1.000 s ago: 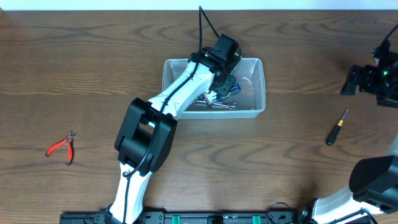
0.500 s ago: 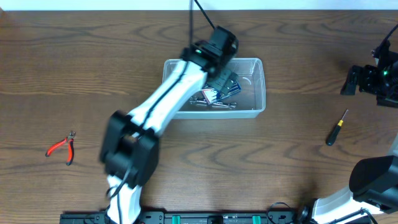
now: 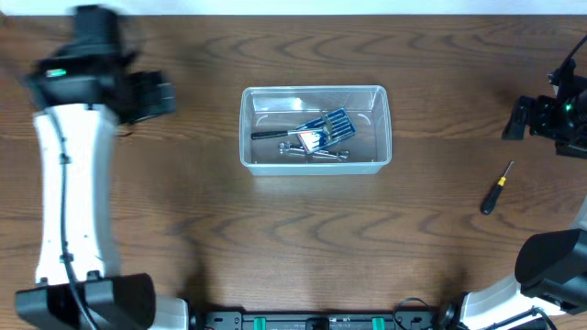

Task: Pack container
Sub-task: 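Move the left gripper to the red-handled pliers and grasp them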

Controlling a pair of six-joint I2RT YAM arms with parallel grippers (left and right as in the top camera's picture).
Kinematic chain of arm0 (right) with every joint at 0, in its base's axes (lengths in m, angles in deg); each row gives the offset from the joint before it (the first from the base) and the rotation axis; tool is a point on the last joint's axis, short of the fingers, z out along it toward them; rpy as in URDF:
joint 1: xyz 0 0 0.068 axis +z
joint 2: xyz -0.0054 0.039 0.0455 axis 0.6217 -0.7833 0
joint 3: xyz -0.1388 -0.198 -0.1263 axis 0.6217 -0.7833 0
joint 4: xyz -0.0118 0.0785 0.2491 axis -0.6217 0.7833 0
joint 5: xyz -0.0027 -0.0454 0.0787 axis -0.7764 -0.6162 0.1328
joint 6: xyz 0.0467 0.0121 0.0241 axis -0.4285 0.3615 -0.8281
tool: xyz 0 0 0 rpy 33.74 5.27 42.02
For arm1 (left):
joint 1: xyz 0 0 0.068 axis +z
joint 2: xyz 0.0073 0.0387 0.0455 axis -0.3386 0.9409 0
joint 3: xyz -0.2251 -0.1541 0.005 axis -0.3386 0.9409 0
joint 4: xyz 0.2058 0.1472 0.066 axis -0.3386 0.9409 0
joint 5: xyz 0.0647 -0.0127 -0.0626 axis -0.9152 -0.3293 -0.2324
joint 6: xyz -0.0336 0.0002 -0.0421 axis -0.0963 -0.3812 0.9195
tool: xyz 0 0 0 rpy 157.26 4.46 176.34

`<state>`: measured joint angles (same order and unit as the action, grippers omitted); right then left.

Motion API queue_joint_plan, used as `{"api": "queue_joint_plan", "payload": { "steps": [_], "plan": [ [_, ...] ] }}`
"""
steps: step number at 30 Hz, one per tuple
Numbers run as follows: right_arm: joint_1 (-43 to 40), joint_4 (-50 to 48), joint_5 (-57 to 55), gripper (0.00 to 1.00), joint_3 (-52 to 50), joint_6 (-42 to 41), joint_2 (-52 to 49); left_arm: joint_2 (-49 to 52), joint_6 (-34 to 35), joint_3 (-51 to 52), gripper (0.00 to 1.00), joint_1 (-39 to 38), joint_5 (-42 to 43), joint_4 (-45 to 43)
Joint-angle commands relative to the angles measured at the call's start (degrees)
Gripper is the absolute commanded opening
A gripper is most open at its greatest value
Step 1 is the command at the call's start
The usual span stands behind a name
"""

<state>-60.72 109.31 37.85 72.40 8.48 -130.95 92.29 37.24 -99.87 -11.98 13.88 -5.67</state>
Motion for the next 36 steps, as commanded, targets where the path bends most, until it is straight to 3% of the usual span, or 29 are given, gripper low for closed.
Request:
{"api": "queue_joint_plan", "payload": {
  "steps": [1, 4, 8, 12, 19, 22, 36],
  "plan": [
    [0.57, -0.17, 0.48, 0.99, -0.15, 0.52, 0.04, 0.33, 12.04, 2.58, 0.98, 7.50, -0.46, 2.23],
    [0.57, -0.33, 0.48, 0.99, -0.15, 0.52, 0.04, 0.59, 7.13, 8.96, 0.98, 11.93, -0.48, 0.17],
    [0.57, -0.31, 0.48, 0.99, -0.15, 0.55, 0.04, 0.59, -6.62, 20.20, 0.99, 14.67, -0.33, -6.36],
    [0.57, -0.31, 0.46, 0.99, -0.15, 0.55, 0.04, 0.48, -12.74, 28.15, 0.98, 16.00, 4.26, -14.84],
    [0.57, -0.28, 0.46, 0.99, -0.15, 0.57, 0.04, 0.50, -25.22, 34.97, 0.98, 16.39, 6.47, -24.46],
    [0.57, -0.79, 0.46, 0.99, -0.15, 0.55, 0.04, 0.50, -30.97, 35.82, 0.98, 16.39, 6.64, -24.39],
    [0.57, -1.38, 0.44, 0.99, -0.15, 0.57, 0.04, 0.46, -35.10, 37.79, 0.99, 19.76, 7.52, -18.97]
  ]
}}
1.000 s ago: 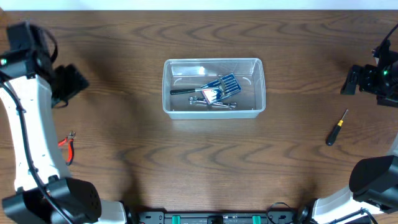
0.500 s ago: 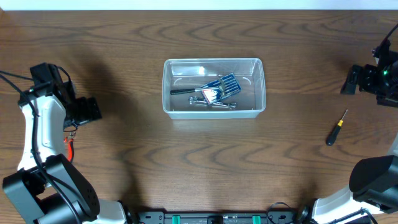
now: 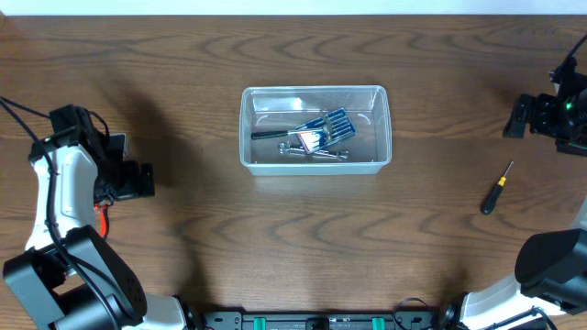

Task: Pack container
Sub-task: 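Move the left gripper to the red-handled pliers and grasp them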

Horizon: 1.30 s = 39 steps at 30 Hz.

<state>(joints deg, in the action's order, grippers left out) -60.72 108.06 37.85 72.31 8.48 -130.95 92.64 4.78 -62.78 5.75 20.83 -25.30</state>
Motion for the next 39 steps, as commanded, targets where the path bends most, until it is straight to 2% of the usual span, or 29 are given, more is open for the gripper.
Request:
{"api": "queue_joint_plan", "payload": {
  "steps": [1, 8, 22, 39],
  "plan": [
    [0.57, -0.15, 0.44, 0.99, -0.07, 0.59, 0.04, 0.11, -2.64, 0.81, 0.99, 2.89, 0.57, 0.74],
    [0.57, -0.61, 0.44, 0.99, -0.07, 0.57, 0.04, 0.13, -3.74, 1.01, 0.99, 8.44, 2.12, -0.17],
    [0.57, -0.28, 0.44, 0.99, -0.07, 0.04, 0.04, 0.22, -5.92, 9.84, 0.98, 9.81, 2.10, -10.16],
    [0.57, -0.02, 0.44, 0.99, -0.07, -2.08, 0.04, 5.99, -6.71, 9.94, 0.98, 10.19, 3.02, -14.51]
  ]
}}
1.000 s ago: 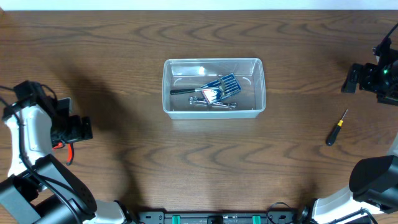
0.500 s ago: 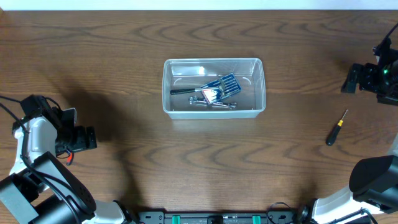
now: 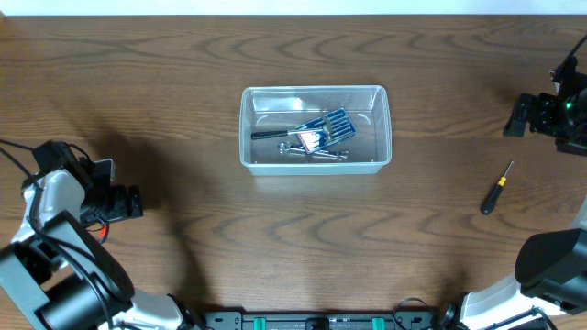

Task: Pack container
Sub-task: 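Move the left gripper to the red-handled pliers and grasp them, then lift the pliers with the left gripper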

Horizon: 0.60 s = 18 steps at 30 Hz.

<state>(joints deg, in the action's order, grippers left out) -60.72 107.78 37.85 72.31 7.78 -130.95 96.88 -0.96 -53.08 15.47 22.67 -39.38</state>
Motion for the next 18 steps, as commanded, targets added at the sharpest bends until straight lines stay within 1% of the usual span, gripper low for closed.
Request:
{"api": "queue_joint_plan", "payload": {
  "steps": [1, 6, 15, 18],
  "plan": [
    [0.57, 0.37, 0.44, 0.99, -0.07, -1.38, 0.04, 2.05, -0.98, 0.24, 0.98, 0.46, 1.20, -0.70],
    [0.57, 1.03, 0.42, 0.99, -0.07, -1.92, 0.04, 3.61, -0.98, 0.24, 0.98, 0.46, 1.20, -2.47],
    [0.57, 1.27, 0.42, 0.99, -0.07, -2.84, 0.04, 5.38, -0.98, 0.24, 1.00, 0.46, 1.09, -2.95],
    [0.57, 1.38, 0.42, 0.99, -0.07, -2.82, 0.04, 5.38, -0.98, 0.24, 0.89, 0.46, 1.09, -2.91]
  ]
}}
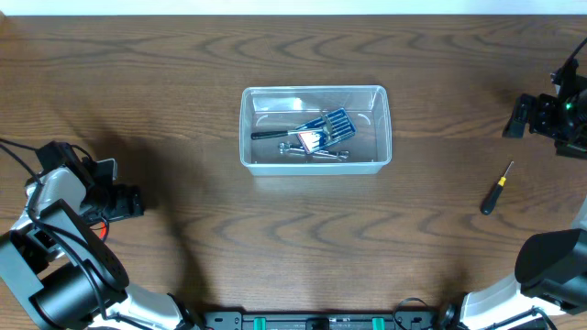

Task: Pack container
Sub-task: 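Lift the pliers with the left gripper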

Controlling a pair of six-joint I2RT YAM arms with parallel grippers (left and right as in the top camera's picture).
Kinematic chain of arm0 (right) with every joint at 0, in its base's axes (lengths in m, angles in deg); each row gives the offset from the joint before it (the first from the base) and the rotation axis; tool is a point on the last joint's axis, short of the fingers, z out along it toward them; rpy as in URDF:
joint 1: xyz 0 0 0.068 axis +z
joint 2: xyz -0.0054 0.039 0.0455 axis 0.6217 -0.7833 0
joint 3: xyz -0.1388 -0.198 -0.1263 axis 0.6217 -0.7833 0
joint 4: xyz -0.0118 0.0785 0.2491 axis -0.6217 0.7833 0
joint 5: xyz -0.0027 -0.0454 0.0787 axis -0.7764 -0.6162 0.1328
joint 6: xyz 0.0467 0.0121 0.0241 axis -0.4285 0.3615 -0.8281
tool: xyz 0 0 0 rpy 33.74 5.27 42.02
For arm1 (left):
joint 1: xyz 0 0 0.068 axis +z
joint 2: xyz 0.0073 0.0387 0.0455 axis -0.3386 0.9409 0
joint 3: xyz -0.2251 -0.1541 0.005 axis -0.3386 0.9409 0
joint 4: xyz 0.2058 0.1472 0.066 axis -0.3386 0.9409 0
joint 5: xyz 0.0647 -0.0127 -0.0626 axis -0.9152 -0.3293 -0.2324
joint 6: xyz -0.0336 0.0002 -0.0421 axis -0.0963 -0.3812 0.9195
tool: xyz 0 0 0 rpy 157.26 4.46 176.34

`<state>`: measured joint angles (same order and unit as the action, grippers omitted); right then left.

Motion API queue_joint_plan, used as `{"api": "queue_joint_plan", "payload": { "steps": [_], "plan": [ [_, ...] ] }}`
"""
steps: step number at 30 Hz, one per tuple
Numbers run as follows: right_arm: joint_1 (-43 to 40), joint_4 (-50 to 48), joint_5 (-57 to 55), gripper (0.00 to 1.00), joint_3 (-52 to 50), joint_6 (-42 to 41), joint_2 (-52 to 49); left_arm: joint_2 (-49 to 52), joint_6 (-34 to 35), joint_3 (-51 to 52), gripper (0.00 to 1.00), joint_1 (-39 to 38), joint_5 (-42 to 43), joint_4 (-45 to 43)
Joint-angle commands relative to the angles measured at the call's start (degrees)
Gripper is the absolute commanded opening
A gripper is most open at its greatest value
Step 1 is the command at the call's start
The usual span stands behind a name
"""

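A clear plastic container (315,128) stands at the table's middle, holding a blue-packaged tool set (326,127), a black-handled tool and a few metal bolts. A small screwdriver (496,189) with a black handle lies on the table at the right. My left gripper (131,201) is drawn back at the left edge, far from the container, nothing seen in it; its jaw state is unclear. My right gripper (519,117) hovers at the far right, above the screwdriver, and whether it is open or shut does not show.
The brown wooden table (293,238) stretches around the container. The arms' bases and a black rail sit along the front edge (312,321). A white wall strip borders the far edge.
My left arm has folded in slightly further at the left edge. The right arm, container and screwdriver are unchanged.
My left arm first stood high at the far left, level with the container. It then sat lower and nearer the front edge, and ended folded at the left edge. The right arm, container contents and screwdriver stayed put throughout.
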<state>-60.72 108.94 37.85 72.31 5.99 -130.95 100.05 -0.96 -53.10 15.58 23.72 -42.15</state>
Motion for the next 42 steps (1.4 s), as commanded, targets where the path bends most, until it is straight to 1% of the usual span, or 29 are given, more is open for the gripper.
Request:
{"api": "queue_joint_plan", "payload": {
  "steps": [1, 2, 4, 8, 10, 12, 17, 20, 23, 26, 29, 30, 32, 35, 37, 39, 40, 42],
  "plan": [
    [0.57, 0.35, 0.42, 0.99, -0.07, -1.03, 0.04, 2.21, -0.98, 0.26, 0.85, 0.35, 0.04, -0.13],
    [0.57, 0.55, 0.42, 0.99, -0.07, -1.03, 0.04, 2.21, -0.98, 0.26, 0.81, 0.35, 0.04, -0.13],
    [0.57, 0.85, 0.42, 0.99, -0.07, -1.03, 0.04, 2.21, -0.98, 0.26, 0.78, 0.35, 0.04, -0.15],
    [0.57, 1.53, 0.39, 0.99, -0.07, -1.01, 0.04, 2.21, -0.98, 0.26, 0.76, 0.35, 0.04, -0.22],
    [0.57, 1.86, 0.39, 0.99, -0.07, -0.98, 0.04, 2.21, -0.98, 0.26, 0.71, 0.35, 0.04, -0.37],
    [0.57, 2.12, 0.39, 0.99, -0.07, -0.98, 0.04, 2.21, -0.98, 0.26, 0.63, 0.35, 0.04, -0.44],
    [0.57, 2.54, 0.42, 0.99, -0.07, -0.98, 0.04, 2.21, -0.94, 0.26, 0.57, 0.35, 0.04, -1.64],
    [0.57, 2.89, 0.42, 0.99, -0.07, -0.98, 0.04, 2.21, -0.94, 0.26, 0.48, 0.35, 0.04, -1.97],
    [0.57, 3.19, 0.42, 0.99, -0.07, -0.98, 0.04, 2.21, -0.92, 0.26, 0.43, 0.35, 0.04, -2.56],
    [0.57, 3.43, 0.42, 0.99, -0.07, -0.98, 0.04, 2.21, -0.72, 0.26, 0.41, 0.35, 0.07, -3.17],
    [0.57, 3.52, 0.42, 0.99, -0.07, -1.01, 0.04, 2.21, -0.57, 0.26, 0.33, 0.35, 0.07, -3.69],
    [0.57, 3.52, 0.42, 0.99, -0.07, -1.01, 0.04, 2.21, -0.48, 0.26, 0.32, 0.35, 0.07, -3.85],
    [0.57, 3.52, 0.42, 0.99, -0.07, -1.01, 0.04, 2.21, -0.48, 0.26, 0.27, 0.35, 0.07, -4.02],
    [0.57, 3.52, 0.42, 0.99, -0.07, -1.01, 0.04, 2.21, -0.48, 0.26, 0.25, 0.35, 0.07, -4.09],
    [0.57, 3.52, 0.42, 0.99, -0.07, -0.98, 0.04, 2.21, -0.48, 0.26, 0.19, 0.35, 0.07, -4.11],
    [0.57, 3.52, 0.42, 0.99, -0.07, -1.01, 0.04, 2.21, 0.07, 0.26, 0.19, 0.35, 0.07, -4.26],
    [0.57, 3.52, 0.42, 0.99, -0.07, -1.01, 0.04, 2.21, 0.13, 0.26, 0.15, 0.35, 0.07, -4.37],
    [0.57, 3.52, 0.42, 0.99, -0.07, -1.01, 0.04, 2.21, 0.35, 0.26, 0.13, 0.35, 0.07, -4.46]
  ]
}}
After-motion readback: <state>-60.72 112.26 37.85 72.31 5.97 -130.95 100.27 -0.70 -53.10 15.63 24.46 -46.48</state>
